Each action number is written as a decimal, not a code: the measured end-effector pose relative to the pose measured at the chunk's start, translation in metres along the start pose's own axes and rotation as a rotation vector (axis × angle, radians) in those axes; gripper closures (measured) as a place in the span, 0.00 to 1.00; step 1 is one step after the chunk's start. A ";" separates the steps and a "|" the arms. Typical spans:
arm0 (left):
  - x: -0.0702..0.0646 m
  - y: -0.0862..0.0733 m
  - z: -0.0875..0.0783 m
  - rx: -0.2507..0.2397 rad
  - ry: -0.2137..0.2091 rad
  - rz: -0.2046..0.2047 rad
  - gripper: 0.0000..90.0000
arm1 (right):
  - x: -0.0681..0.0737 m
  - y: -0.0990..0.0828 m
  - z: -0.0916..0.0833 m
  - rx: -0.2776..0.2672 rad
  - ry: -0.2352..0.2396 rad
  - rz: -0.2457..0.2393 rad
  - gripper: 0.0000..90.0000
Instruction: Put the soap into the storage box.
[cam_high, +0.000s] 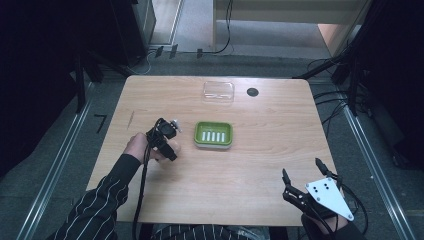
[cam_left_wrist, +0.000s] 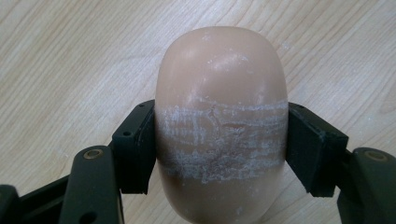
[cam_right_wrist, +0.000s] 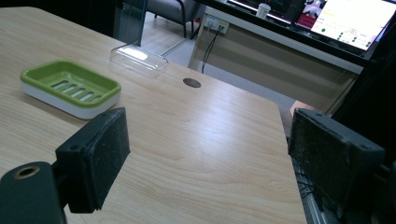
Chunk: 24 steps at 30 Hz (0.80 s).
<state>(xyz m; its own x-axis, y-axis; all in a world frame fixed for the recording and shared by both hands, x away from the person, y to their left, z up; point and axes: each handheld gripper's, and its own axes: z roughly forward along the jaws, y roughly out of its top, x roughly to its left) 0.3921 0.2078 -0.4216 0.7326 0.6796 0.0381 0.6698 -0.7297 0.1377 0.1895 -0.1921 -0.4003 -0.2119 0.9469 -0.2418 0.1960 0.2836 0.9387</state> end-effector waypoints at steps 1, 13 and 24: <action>0.000 0.001 -0.001 0.000 0.004 0.008 0.37 | 0.000 0.000 0.000 0.000 0.000 -0.002 0.15; 0.000 0.010 -0.008 -0.007 -0.001 0.058 0.37 | 0.001 0.000 0.000 0.004 0.001 -0.003 0.15; 0.000 0.021 -0.012 -0.021 0.000 0.103 0.37 | 0.001 0.000 0.000 0.004 0.001 -0.006 0.15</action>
<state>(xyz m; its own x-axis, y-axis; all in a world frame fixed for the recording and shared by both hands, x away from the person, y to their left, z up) 0.4041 0.1934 -0.4069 0.7972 0.6014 0.0531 0.5886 -0.7937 0.1536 0.1891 -0.1909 -0.4004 -0.2142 0.9450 -0.2473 0.1984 0.2900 0.9362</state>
